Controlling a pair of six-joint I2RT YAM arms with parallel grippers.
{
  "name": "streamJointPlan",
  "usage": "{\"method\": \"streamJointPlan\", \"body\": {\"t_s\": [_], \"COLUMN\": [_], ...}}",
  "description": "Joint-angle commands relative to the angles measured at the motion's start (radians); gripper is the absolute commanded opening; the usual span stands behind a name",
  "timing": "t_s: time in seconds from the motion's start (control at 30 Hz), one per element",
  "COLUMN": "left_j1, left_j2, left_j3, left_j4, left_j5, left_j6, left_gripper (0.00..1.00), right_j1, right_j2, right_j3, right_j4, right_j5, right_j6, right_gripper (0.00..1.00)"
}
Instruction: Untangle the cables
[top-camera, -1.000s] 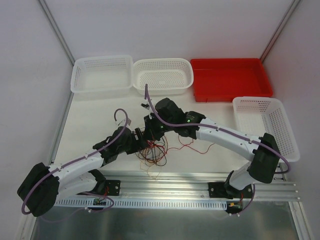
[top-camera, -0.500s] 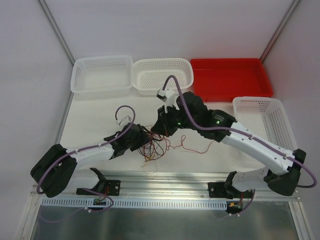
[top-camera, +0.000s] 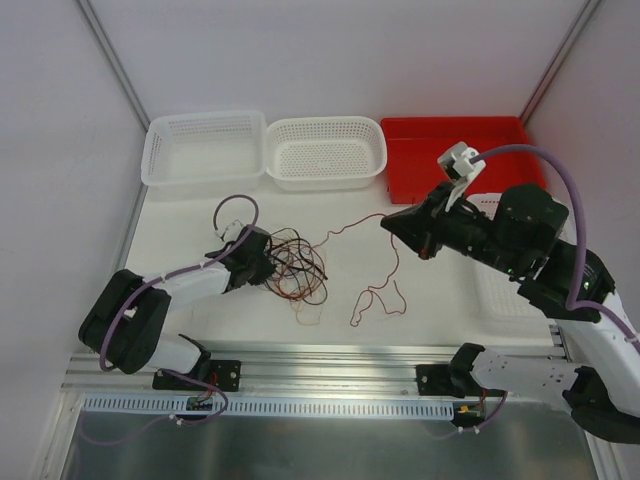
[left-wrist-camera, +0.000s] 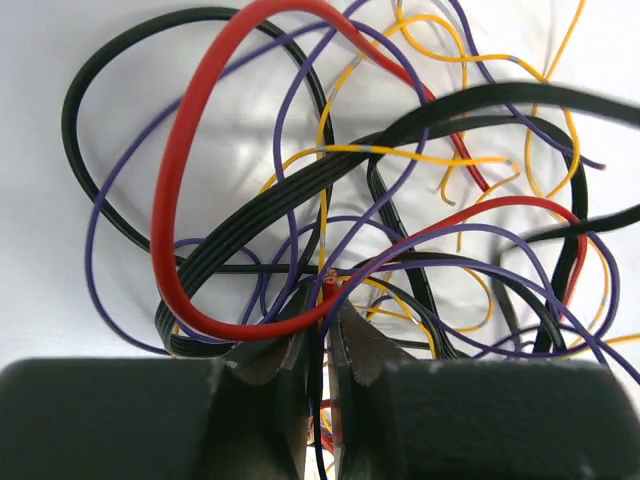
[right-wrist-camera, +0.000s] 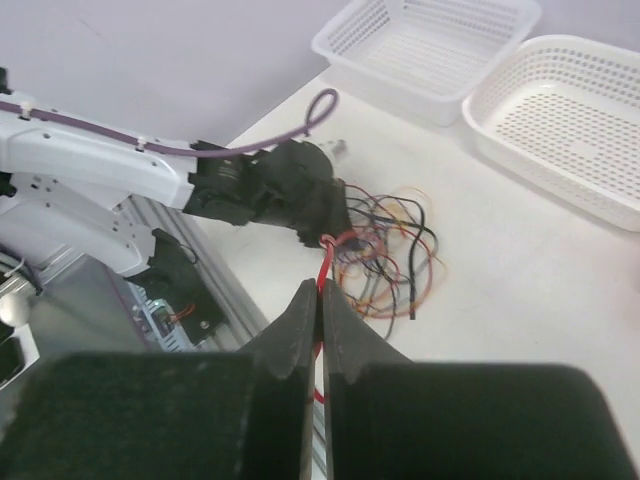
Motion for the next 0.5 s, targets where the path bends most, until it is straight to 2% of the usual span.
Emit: {"method": "streamJointPlan", "body": {"t_s": [0.0, 0.3, 0.43, 0.47], "left_j1": [0.113, 0.335, 0.354, 0.354], "left_j2": [-0.031, -0.100, -0.135, -0.146], "left_j3": [-0.011, 0.039, 0.055, 0.059], "left_j4": [-0.181, -0.316, -0.322, -0.321], "left_j5": [-0.048, -0.119, -0.090, -0.062], "left_j6": [0.084, 0.174, 0.209, 0.224], "left_gripper": [0.09, 0.10, 0.14, 0.18], "right_j1": [-0.039, -0.131, -0.136, -0.140], "right_j2": [-0.020, -0.113, -0.116, -0.112], "right_j3": [0.009, -0.008, -0.055, -0.078], "right_j4": [-0.054, -0.096, -0.088, -0.083], "right_j5": [0.044, 0.157, 0.162, 0.163], "right_j6": [-0.034, -0.076, -0.070, -0.067], "right_gripper": [0.01, 0.01, 0.01, 0.01]}}
